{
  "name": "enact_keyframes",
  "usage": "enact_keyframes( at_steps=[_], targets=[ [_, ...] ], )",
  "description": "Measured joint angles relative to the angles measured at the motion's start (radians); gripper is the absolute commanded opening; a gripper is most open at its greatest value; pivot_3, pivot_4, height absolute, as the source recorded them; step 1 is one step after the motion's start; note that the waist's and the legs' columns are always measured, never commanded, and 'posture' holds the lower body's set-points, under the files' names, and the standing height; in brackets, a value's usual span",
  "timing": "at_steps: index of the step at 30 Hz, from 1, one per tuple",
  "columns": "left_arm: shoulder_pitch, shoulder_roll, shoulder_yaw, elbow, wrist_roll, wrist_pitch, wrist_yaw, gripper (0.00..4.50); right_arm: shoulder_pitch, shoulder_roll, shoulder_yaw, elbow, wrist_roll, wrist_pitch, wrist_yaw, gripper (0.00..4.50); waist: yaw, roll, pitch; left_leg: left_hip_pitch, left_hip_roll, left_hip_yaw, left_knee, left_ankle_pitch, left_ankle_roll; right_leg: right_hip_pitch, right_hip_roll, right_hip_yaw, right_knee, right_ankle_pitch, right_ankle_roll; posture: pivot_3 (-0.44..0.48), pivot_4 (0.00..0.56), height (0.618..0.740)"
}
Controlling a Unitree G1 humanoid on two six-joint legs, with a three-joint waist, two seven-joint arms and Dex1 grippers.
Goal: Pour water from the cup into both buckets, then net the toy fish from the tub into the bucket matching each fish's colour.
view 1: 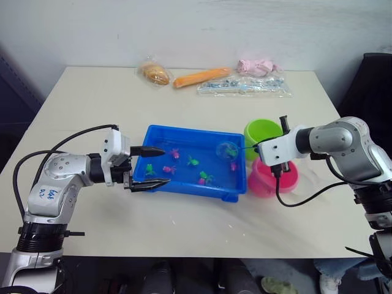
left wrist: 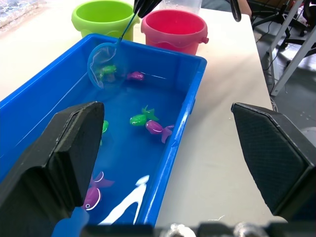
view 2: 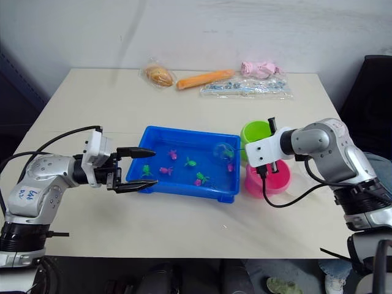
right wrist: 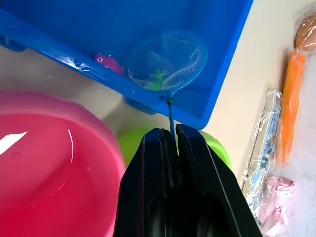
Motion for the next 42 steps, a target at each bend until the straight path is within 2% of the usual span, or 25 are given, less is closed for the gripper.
enact_keyframes(
  at_steps=[11,17,25,32,42],
  targets=[
    [-0.02,-0.012,-0.015,0.004,0.0,0.004,-0.005,4.45,-0.081,0.038,0.019,0.104,-0.072,-0.081,-0.077,0.0,-0.002,0.0,0.0,0.0,0.0,0.0,0.0,0.0,0.0,0.0,0.0,0.0,0.0,0.0,0.0,0.0,0.15,0.74],
    [-0.02,-0.012,-0.015,0.004,0.0,0.004,-0.006,4.45,-0.081,0.041,0.023,0.108,-0.084,-0.091,-0.062,0.0,-0.002,0.001,0.0,0.0,0.0,0.0,0.0,0.0,0.0,0.0,0.0,0.0,0.001,0.0,0.0,0.0,0.15,0.74],
    [-0.036,-0.012,-0.024,0.011,0.0,0.004,-0.015,4.45,-0.082,0.018,0.053,0.041,-0.035,-0.011,0.108,0.0,0.003,0.001,0.0,0.0,0.0,0.0,0.0,0.0,0.0,0.0,0.0,0.0,0.001,0.0,0.0,0.0,0.15,0.74],
    [-0.051,-0.012,-0.027,0.028,0.0,0.004,-0.021,4.45,-0.039,0.001,0.053,-0.123,0.075,0.203,0.279,0.0,0.003,0.001,0.0,0.0,0.0,-0.001,0.0,0.0,0.0,0.0,0.0,-0.001,0.002,0.0,0.0,0.0,0.15,0.74],
    [-0.051,-0.011,-0.031,0.039,0.0,0.004,-0.028,4.45,-0.03,-0.031,0.053,-0.176,0.1,0.251,0.316,0.0,0.005,0.001,0.0,0.0,-0.001,-0.001,0.0,0.0,0.0,0.001,-0.001,-0.001,0.0,0.0,0.0,0.0,0.15,0.74]
  ],
)
